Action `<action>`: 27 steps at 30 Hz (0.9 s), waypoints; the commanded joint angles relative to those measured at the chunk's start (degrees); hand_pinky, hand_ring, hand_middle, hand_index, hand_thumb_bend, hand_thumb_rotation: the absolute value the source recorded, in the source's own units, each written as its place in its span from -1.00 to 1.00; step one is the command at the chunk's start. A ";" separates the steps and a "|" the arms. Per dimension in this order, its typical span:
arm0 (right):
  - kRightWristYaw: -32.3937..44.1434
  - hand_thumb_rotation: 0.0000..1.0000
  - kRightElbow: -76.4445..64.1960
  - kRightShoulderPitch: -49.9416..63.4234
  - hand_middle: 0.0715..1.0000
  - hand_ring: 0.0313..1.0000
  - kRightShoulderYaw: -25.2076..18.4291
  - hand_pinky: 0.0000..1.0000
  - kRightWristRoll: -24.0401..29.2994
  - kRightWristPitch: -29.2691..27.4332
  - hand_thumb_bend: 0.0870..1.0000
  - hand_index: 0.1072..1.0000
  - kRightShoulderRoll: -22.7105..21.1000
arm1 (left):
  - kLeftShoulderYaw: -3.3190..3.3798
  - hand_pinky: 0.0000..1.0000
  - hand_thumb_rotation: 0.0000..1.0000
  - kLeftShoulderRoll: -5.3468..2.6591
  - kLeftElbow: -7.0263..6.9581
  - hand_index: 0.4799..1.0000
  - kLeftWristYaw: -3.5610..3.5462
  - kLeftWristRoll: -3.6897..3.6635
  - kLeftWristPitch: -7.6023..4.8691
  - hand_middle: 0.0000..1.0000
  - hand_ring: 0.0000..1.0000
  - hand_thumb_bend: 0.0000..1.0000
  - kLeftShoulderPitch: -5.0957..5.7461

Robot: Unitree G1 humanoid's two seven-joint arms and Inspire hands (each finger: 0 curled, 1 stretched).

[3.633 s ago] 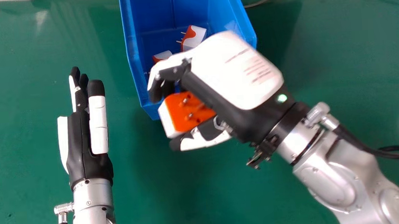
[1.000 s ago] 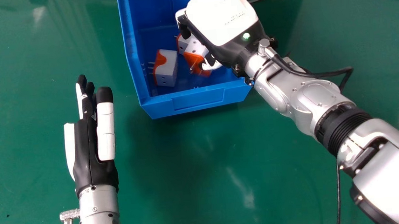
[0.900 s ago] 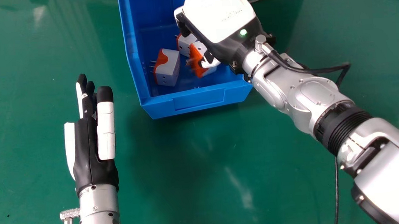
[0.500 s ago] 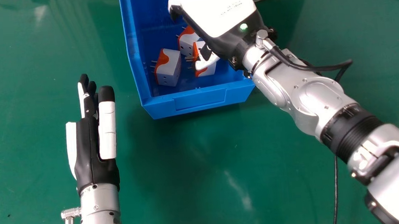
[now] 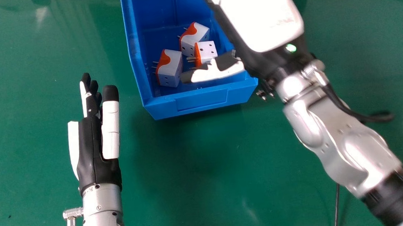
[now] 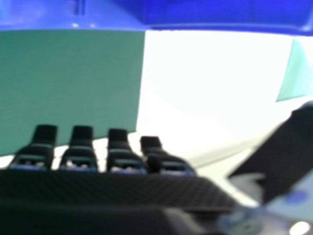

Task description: Pick all objects and put in blue box

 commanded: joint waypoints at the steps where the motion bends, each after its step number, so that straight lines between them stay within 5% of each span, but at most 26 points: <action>1: -3.90 0.35 -3.43 2.91 0.95 0.94 -2.28 0.93 1.43 -2.67 0.86 0.94 -0.44 | -0.34 1.00 1.00 0.09 -0.50 1.00 0.06 0.42 -0.50 1.00 1.00 0.79 -0.29; 13: -19.73 0.75 -1.42 16.17 0.99 0.99 -9.67 0.92 11.18 -24.11 0.85 0.99 1.16 | -0.45 1.00 1.00 0.18 -0.79 1.00 -0.34 0.04 -0.36 1.00 1.00 0.79 -0.32; 18: -17.51 0.84 -0.71 21.59 0.99 0.99 -10.95 0.93 18.64 -32.25 0.80 0.99 2.63 | -0.36 1.00 1.00 0.04 -0.90 1.00 0.17 0.40 -0.69 1.00 1.00 0.79 -0.29; 21: -13.15 0.90 -2.53 26.03 1.00 1.00 -11.43 0.94 26.10 -33.70 0.75 1.00 5.60 | 0.28 1.00 1.00 -0.12 -0.34 1.00 0.48 -0.31 -1.00 1.00 1.00 0.78 -0.70; 24: -9.05 0.92 -3.67 30.06 1.00 1.00 -11.83 0.94 31.71 -33.92 0.74 1.00 8.16 | 0.92 1.00 1.00 0.16 0.78 1.00 -0.55 -1.73 -2.32 1.00 1.00 0.78 -1.28; 27: -6.24 0.95 -2.29 31.96 1.00 1.00 -12.51 0.95 34.63 -35.31 0.71 1.00 10.01 | 1.35 1.00 1.00 0.77 1.98 1.00 -0.76 -1.87 -3.11 1.00 1.00 0.76 -2.01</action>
